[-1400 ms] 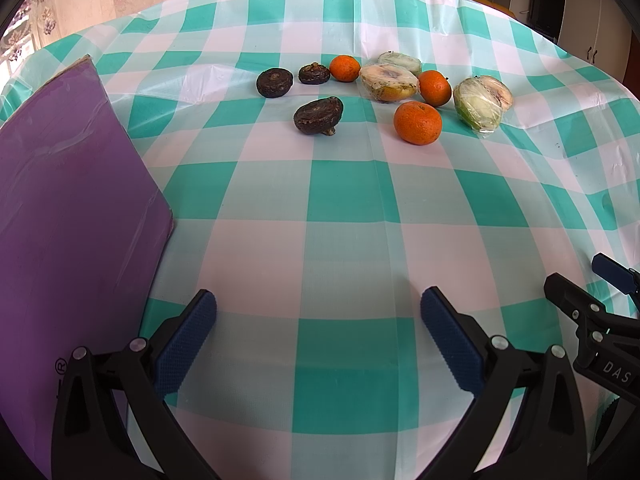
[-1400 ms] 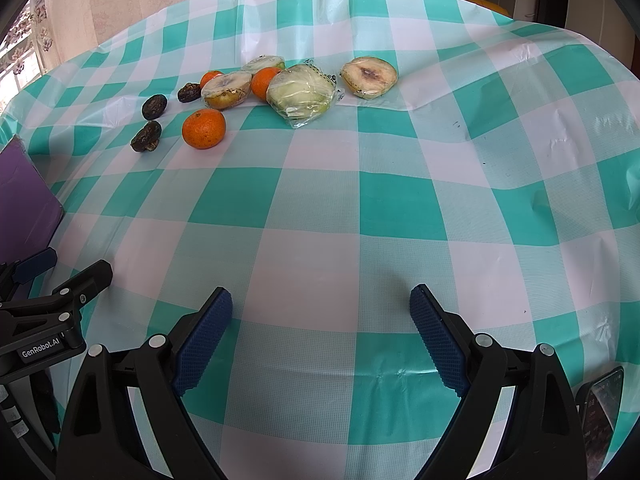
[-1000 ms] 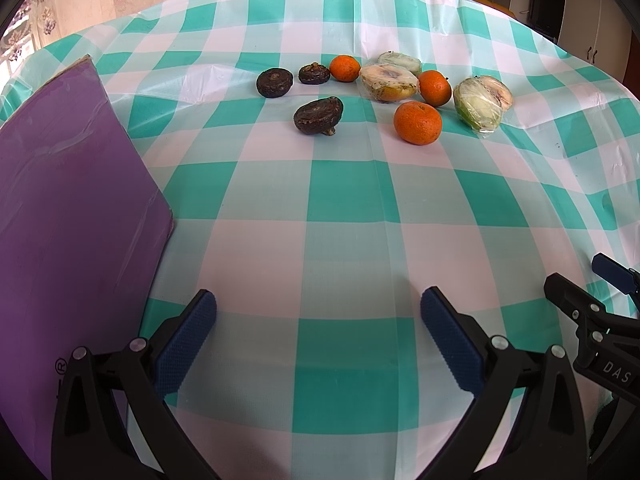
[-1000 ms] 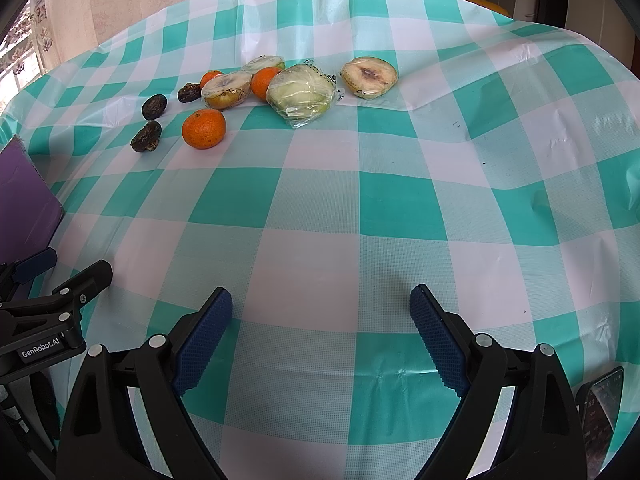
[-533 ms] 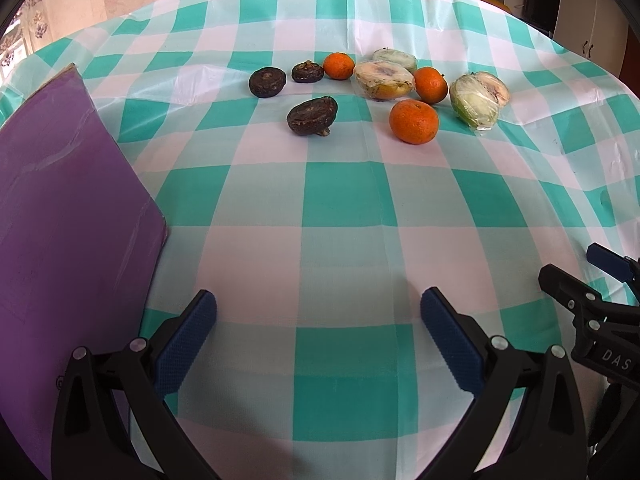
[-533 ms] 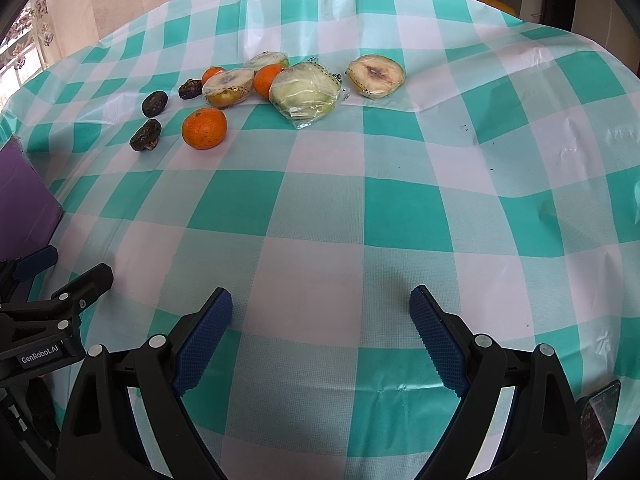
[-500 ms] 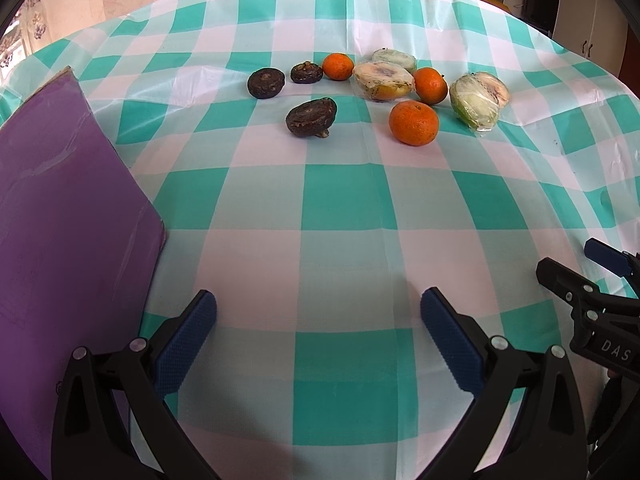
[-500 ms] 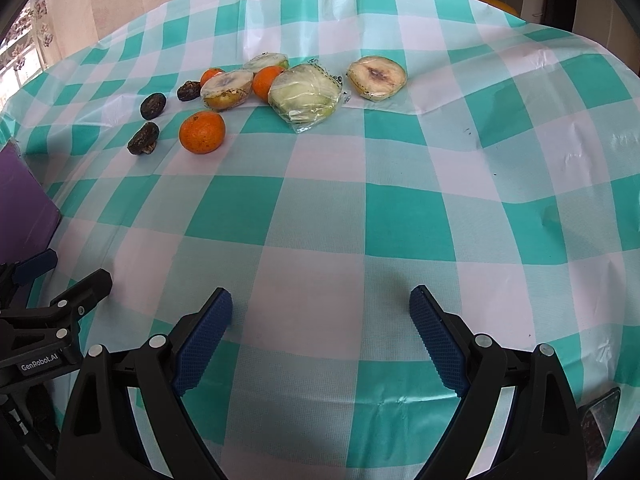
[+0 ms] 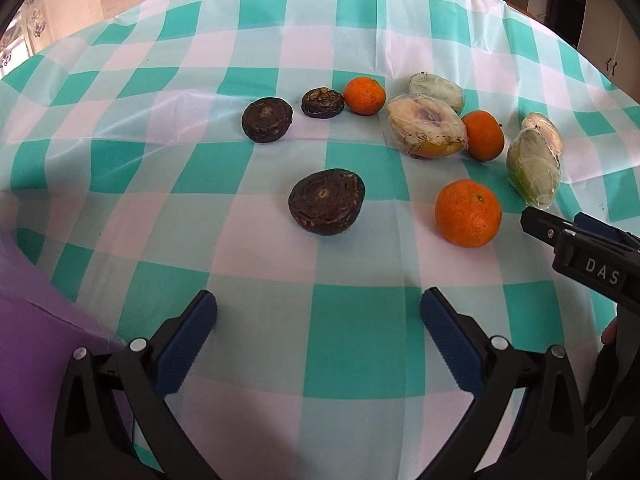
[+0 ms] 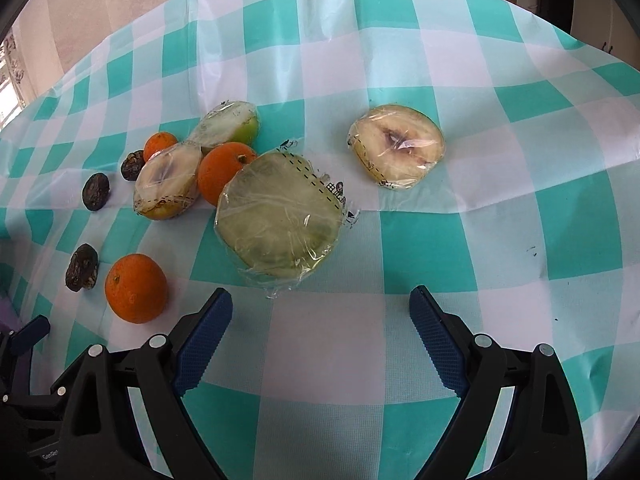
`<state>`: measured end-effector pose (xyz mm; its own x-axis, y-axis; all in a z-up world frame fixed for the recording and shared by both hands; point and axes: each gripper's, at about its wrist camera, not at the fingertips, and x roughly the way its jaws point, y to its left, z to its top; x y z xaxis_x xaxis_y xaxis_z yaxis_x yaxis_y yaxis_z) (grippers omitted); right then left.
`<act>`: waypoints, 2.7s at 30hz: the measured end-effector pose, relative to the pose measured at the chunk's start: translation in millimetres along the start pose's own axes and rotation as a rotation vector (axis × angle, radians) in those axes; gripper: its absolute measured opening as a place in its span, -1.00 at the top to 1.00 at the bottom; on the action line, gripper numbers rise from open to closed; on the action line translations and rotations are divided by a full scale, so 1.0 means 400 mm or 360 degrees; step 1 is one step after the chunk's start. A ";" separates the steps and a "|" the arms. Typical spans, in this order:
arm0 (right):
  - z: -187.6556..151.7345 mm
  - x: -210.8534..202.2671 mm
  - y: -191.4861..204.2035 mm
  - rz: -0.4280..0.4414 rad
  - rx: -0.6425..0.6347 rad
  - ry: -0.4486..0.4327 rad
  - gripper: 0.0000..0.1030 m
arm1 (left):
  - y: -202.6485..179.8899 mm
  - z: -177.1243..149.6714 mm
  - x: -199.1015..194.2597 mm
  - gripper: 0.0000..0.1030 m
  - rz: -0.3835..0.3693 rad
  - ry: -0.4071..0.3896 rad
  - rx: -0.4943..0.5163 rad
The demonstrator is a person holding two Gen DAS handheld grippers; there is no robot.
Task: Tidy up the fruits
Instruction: 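Grasp the dark round fruit with the left tool while the right tool grasps the wrapped cabbage, then carry the dark fruit and wrapped cabbage with both tools over the purple-rimmed box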
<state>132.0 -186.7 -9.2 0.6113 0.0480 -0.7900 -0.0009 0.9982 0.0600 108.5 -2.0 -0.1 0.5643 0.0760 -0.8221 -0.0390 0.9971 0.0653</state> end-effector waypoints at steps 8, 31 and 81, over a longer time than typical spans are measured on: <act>0.061 0.042 0.013 0.0020 0.0043 -0.0022 -0.67 | 0.008 0.068 0.045 -0.76 -0.0014 -0.0009 -0.0069; 0.061 0.000 -0.106 0.0341 0.0366 -0.0194 -0.23 | 0.044 0.062 0.019 0.24 -0.0164 -0.0125 -0.0351; -0.281 -0.245 0.020 0.0436 0.0333 -0.0139 -0.22 | 0.100 -0.365 -0.428 0.24 -0.0361 -0.0522 -0.0080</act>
<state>-16.9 -179.6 0.2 0.6762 0.3007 -0.6726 -0.0176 0.9193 0.3933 -110.1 25.5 60.8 0.7964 -0.1437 -0.5875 0.0812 0.9880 -0.1316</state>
